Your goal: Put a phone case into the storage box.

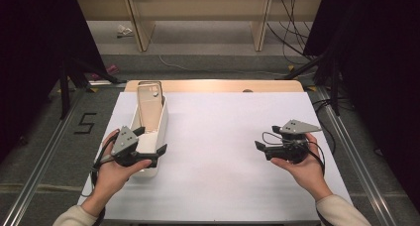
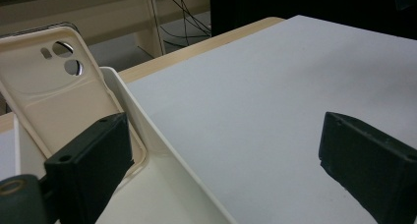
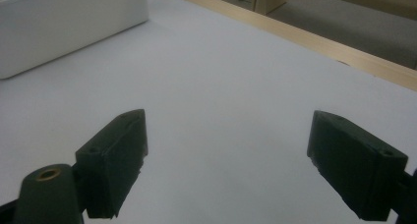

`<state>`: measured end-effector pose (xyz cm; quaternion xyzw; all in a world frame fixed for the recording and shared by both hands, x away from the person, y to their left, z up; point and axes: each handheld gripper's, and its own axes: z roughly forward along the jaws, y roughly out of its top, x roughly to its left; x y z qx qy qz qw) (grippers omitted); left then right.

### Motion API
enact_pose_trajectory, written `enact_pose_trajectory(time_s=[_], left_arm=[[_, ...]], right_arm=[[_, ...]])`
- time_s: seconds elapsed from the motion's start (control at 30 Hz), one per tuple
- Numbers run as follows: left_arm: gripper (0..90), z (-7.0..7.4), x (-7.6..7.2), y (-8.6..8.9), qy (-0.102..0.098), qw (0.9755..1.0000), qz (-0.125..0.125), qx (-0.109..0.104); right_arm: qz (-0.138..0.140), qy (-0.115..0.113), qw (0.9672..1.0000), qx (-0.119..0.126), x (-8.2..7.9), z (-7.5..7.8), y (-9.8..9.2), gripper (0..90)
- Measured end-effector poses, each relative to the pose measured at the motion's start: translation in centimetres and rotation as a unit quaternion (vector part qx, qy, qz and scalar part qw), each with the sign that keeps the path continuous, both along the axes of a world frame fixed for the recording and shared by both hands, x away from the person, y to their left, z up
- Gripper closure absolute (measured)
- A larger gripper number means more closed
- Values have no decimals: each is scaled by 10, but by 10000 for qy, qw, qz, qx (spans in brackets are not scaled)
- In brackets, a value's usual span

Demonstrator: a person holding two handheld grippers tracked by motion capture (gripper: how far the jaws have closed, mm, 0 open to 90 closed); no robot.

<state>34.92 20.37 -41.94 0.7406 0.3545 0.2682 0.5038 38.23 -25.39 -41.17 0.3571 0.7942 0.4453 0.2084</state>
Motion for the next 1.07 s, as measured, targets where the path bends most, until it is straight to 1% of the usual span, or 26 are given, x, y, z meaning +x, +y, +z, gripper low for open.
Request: enact_pose_trajectory(time_s=[0.13,0.33,0.5,0.6,1.07], left_arm=[[56,-3,-3,-1,-39,10000,-19,66],[55,-6,-5,-1,-82,9999,-43,78],[55,-7,-6,-1,-54,10000,-56,44],[55,-8,-6,-1,-50,10000,-61,36],[55,-10,-8,-3,-49,9999,-87,49]], right_arm=[[7,1,10000,5,0,0,0,160],[43,18,10000,17,-3,0,0,160],[26,23,10000,90,-8,1,-4,160],[43,36,9999,91,-11,1,-6,160],[87,44,9998,148,-16,1,-5,160]])
